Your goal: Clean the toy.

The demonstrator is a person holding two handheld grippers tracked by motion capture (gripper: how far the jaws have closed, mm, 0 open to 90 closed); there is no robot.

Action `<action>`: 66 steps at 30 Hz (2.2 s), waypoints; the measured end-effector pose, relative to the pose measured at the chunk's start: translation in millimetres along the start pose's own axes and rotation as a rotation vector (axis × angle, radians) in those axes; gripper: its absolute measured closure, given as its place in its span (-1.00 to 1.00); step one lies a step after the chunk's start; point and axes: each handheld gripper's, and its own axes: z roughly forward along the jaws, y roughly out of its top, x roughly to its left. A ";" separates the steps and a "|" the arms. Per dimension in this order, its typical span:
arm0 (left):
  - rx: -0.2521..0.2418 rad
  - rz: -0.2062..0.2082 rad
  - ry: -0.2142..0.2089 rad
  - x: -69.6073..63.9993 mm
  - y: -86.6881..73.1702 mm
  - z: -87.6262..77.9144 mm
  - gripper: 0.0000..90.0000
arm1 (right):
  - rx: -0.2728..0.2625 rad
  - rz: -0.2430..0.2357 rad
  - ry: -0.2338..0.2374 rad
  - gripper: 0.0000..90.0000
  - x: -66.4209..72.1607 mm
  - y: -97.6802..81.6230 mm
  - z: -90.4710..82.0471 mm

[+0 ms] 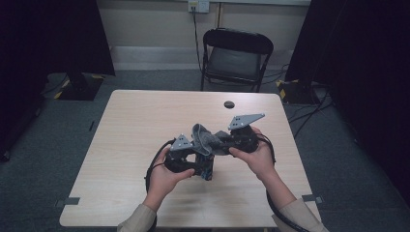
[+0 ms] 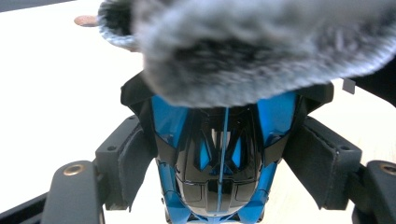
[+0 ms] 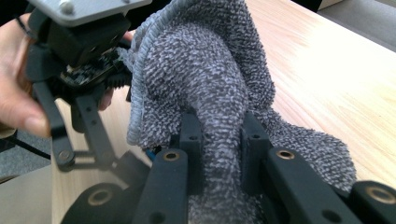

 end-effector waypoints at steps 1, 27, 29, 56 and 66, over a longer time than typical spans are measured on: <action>0.000 0.000 0.000 0.0 0.0 0.0 -0.44 | -0.002 -0.001 0.001 0.69 0.5 -1.1 -0.9; -0.013 0.030 -0.026 -10.6 5.2 2.2 -0.44 | -0.040 0.040 -0.089 0.69 -14.3 5.4 -15.1; -0.012 0.030 -0.030 -11.2 4.8 3.2 -0.44 | -0.035 0.038 -0.086 0.69 -14.1 6.9 -12.2; -0.015 0.008 0.020 3.9 4.3 -4.7 -0.44 | -0.003 -0.029 -0.021 0.68 7.2 -0.5 -7.3; -0.028 0.012 0.006 1.1 4.8 -8.6 -0.44 | -0.064 0.014 -0.076 0.68 -2.7 4.9 -20.8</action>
